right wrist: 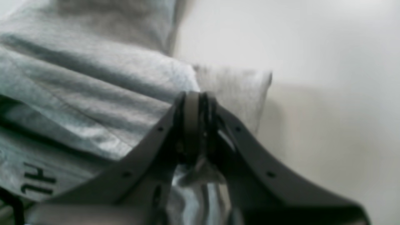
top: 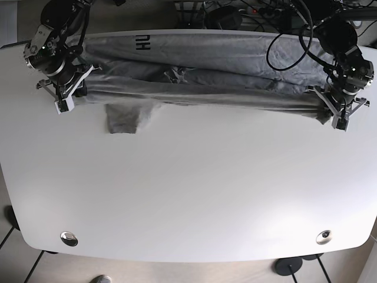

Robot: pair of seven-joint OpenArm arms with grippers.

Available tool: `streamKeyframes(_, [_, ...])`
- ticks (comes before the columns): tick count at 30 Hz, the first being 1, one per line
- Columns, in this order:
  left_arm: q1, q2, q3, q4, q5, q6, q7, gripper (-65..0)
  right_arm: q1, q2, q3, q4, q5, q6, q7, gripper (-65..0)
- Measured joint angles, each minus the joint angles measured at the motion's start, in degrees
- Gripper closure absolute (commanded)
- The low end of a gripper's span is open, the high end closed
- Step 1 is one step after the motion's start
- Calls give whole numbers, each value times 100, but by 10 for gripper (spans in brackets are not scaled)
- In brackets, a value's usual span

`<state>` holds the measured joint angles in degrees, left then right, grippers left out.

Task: Fold the T-shirt properly
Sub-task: 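Fold the grasped side edge over toward the hem with both grippers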

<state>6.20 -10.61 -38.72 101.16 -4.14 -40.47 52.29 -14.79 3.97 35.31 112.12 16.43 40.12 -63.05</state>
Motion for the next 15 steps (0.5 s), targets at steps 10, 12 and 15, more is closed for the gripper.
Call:
streamKeyframes(10, [621,129,-282,0,79,-9,2,-124,-525,0,0,-2,13,-2,26,-238])
streamKeyframes(12, [603,96,-284,0,76,-4,0,-242,-555,-50,15,0,-74,-2,20,-430])
streamKeyframes(15, [562,90,-284,61,72,9,26,-279,-575,-238,22,262,76,-7,-15,-642])
